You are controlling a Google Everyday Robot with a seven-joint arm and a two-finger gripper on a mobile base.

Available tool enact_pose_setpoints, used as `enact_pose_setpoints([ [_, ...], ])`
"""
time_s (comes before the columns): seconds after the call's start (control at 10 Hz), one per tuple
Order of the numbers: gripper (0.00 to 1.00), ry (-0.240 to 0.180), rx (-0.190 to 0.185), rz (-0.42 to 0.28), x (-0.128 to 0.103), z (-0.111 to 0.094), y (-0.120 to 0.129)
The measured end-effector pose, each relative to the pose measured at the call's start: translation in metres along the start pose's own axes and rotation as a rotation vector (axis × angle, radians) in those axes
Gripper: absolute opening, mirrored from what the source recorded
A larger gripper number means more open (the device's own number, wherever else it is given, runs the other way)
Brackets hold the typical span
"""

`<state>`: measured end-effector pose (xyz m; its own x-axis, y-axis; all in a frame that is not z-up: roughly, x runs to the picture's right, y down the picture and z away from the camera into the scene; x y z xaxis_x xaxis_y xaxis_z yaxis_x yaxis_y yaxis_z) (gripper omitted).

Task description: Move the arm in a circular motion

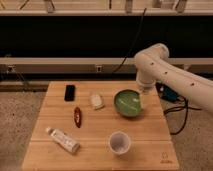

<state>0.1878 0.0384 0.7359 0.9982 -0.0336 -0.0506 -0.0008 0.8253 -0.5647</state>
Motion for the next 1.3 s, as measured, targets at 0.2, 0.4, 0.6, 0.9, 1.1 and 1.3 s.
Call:
enact_pose_setpoints([
  [0.2,0.80,0.009,0.000,-0.022,-0.012,0.000,0.000],
  [0.4,0.80,0.005,-0.005,-0.065,-0.047,0.000,0.004],
  [0.6,0.80,0.007,-0.008,-0.103,-0.067,-0.001,0.007],
  [0.9,0.80,0.011,-0.014,-0.143,-0.084,-0.005,0.020],
  [1.1,0.80,0.007,-0.025,-0.185,-0.097,-0.007,0.033],
  [1.3,0.80,0.005,-0.021,-0.207,-0.094,-0.007,0.034],
])
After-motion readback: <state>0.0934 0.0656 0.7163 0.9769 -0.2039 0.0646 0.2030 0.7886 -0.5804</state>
